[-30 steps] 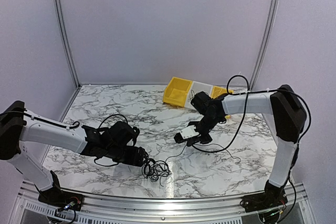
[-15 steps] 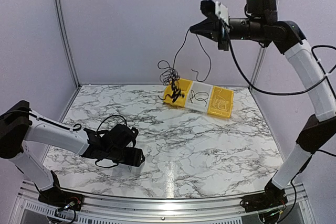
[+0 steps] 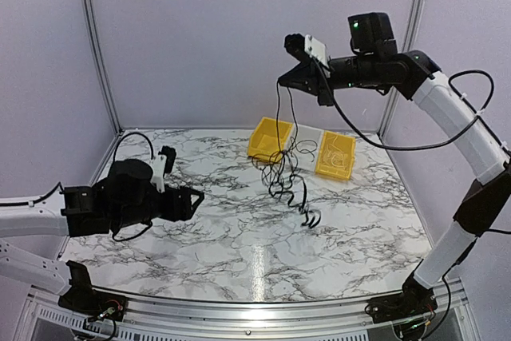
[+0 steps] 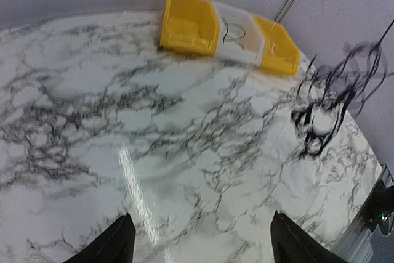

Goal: Untangle the cables

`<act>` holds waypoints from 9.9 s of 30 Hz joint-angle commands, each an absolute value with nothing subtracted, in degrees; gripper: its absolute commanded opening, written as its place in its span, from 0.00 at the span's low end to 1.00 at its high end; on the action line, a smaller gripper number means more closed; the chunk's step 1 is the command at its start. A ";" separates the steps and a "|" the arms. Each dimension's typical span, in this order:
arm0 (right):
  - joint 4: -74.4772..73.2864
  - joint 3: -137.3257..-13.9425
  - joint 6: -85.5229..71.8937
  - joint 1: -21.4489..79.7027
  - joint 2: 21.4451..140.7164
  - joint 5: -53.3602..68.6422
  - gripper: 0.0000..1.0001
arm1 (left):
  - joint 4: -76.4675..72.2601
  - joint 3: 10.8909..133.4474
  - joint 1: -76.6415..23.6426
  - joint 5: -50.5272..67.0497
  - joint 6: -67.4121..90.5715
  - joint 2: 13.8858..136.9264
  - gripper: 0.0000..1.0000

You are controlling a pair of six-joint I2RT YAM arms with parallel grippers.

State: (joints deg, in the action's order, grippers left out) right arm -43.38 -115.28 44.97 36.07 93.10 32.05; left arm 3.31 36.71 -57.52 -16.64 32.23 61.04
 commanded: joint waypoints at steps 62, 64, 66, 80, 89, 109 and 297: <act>-18.58 -139.31 32.26 49.22 93.62 13.49 0.00 | -25.33 46.27 -53.14 -8.23 22.96 100.11 0.52; -17.75 -138.52 34.89 48.61 93.65 10.67 0.00 | -25.69 46.01 -53.72 -8.83 21.61 97.37 0.55; -19.24 -136.11 35.62 46.81 93.61 9.81 0.00 | -26.21 46.58 -54.83 -10.95 19.32 93.66 0.59; -17.06 -113.78 25.91 33.00 91.03 12.66 0.00 | -20.15 46.93 -56.43 -16.28 14.86 77.05 0.68; -15.06 -108.87 23.78 25.81 93.96 14.55 0.00 | -16.87 43.99 -56.43 -19.18 20.52 69.88 0.69; -7.75 -106.41 21.83 14.05 106.44 14.66 0.00 | -8.39 45.54 -56.43 -22.00 22.57 66.17 0.69; -45.71 -105.03 35.45 28.04 112.82 35.47 0.46 | -0.44 48.11 -57.24 -16.63 32.74 79.63 0.70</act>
State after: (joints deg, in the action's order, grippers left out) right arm -47.18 -111.44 35.16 24.34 118.65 20.78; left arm -3.22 45.65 -57.08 -18.90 32.01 77.08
